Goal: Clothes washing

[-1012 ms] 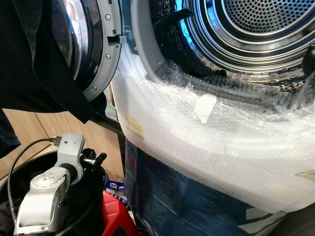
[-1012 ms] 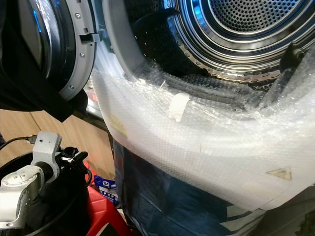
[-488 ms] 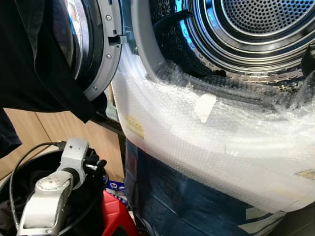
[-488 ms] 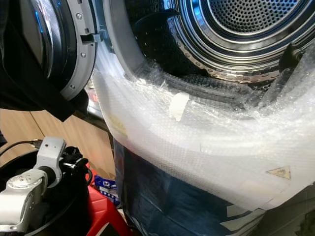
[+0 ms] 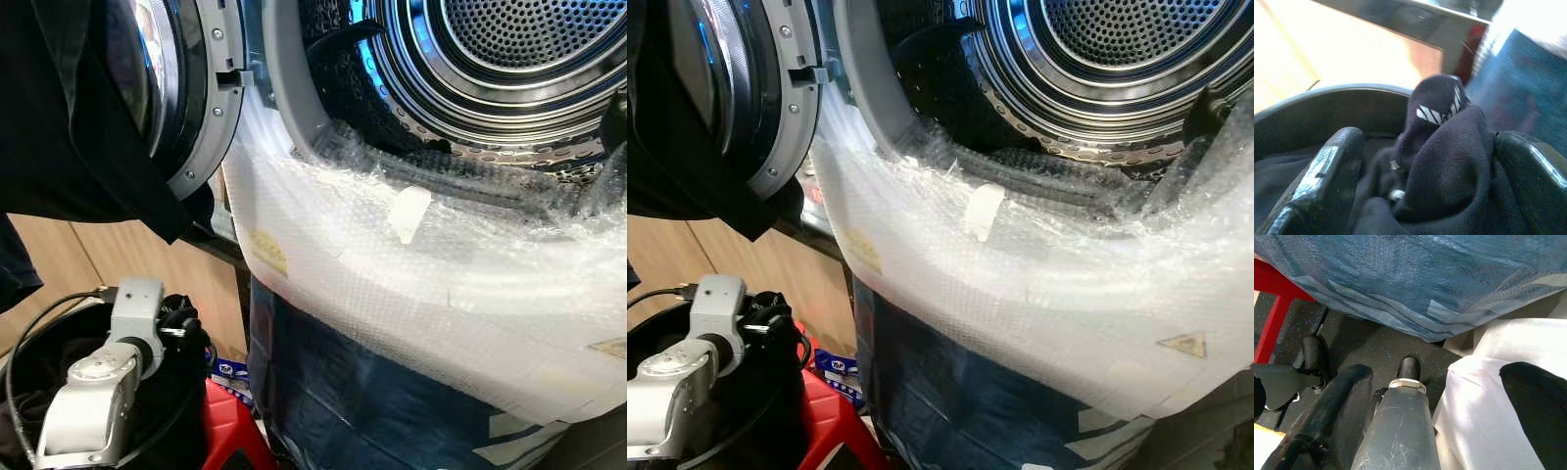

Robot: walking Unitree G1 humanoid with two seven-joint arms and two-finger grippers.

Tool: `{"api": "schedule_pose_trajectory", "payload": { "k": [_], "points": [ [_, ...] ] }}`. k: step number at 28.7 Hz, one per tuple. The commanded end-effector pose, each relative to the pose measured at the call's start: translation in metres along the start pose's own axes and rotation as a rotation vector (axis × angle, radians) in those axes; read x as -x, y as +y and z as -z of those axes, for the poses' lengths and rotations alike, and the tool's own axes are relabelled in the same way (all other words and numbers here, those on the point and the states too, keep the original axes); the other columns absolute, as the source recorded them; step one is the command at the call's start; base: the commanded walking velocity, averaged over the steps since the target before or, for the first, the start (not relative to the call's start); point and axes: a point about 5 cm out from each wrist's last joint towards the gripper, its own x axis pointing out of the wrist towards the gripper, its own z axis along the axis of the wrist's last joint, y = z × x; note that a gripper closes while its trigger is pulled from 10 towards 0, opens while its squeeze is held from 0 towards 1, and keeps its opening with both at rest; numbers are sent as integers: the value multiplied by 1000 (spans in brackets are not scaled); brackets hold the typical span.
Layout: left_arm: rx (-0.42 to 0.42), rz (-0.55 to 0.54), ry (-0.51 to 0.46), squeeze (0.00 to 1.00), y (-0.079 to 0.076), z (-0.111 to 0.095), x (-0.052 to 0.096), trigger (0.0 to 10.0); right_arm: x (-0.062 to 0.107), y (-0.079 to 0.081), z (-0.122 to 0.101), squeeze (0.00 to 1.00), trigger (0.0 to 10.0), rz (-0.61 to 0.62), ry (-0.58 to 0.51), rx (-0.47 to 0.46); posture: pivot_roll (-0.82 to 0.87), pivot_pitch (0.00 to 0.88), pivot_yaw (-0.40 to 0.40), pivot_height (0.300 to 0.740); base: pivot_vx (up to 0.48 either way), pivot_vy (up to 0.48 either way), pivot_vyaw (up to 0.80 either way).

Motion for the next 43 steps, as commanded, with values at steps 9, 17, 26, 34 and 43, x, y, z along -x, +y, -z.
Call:
{"api": "schedule_pose_trajectory", "payload": {
  "k": [9,17,26,34,43],
  "points": [
    [-6,-1,31,0,2,4,3,10000,0,0,0,0,10000,4,1,16,234,0,-32,740,0,0,0],
    [-48,59,84,0,-15,19,2,10000,0,0,-2,0,10000,5,-3,16,229,0,-32,740,0,0,0],
    [-53,71,78,0,-15,23,2,0,0,-3,1,0,10000,13,3,15,229,0,-33,740,0,0,0],
    [-69,130,48,0,-24,22,3,0,0,-1,1,0,10000,7,4,19,232,0,-31,740,0,0,0],
    [-81,118,44,0,-23,20,1,0,0,1,-1,0,10000,3,0,22,230,0,-28,740,0,0,0]
  ]
}}
